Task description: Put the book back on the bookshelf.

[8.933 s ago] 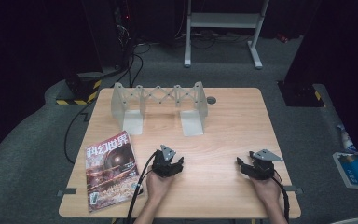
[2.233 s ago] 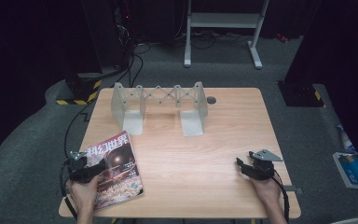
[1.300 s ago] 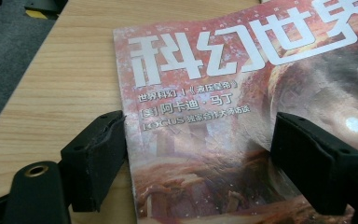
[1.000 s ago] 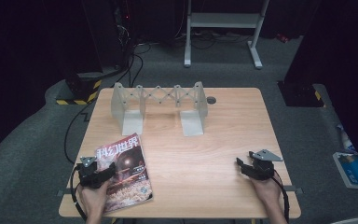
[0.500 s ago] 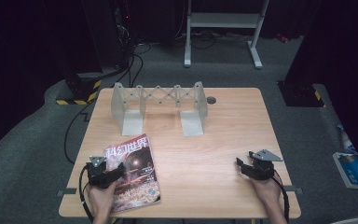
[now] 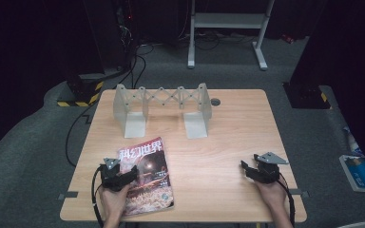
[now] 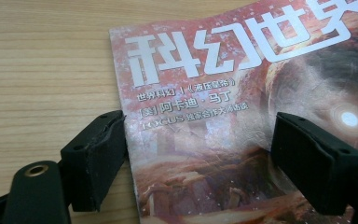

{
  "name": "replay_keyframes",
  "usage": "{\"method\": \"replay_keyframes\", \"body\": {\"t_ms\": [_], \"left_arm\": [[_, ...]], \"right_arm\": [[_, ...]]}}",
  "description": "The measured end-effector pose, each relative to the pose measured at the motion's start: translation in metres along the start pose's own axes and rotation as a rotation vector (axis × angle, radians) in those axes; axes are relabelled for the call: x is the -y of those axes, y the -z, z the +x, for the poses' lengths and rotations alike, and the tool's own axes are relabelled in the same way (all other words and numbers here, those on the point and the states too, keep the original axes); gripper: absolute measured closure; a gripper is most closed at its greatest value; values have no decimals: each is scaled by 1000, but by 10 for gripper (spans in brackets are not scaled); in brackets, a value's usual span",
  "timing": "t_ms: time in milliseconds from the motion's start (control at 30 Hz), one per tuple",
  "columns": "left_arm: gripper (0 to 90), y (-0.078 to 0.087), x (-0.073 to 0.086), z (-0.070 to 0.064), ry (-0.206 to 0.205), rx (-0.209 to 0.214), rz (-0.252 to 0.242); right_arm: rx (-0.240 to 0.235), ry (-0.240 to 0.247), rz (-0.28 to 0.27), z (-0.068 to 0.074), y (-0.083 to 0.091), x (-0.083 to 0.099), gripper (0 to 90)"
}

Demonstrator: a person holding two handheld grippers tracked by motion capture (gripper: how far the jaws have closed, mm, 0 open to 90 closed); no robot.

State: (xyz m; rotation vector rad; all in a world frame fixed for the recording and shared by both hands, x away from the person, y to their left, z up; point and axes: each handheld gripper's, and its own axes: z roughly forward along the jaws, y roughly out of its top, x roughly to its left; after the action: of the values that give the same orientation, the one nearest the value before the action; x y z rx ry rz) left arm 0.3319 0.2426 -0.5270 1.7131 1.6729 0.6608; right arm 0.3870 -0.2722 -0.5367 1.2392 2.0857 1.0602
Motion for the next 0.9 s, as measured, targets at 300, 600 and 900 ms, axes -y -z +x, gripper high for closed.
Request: {"method": "replay_keyframes", "body": {"t_ms": [300,600,900], "left_arm": [[185,-3,-1,-14,-9,21,-3],[191,-6,-2,-25,-21,45,-7],[194,-8,-3,-37,-27,64,-7]], "right_arm": [[-1,1,1,0,0,0,353],[-1,7,-1,0,0,0,352],[7,24,-5,2,1,0,358]]}}
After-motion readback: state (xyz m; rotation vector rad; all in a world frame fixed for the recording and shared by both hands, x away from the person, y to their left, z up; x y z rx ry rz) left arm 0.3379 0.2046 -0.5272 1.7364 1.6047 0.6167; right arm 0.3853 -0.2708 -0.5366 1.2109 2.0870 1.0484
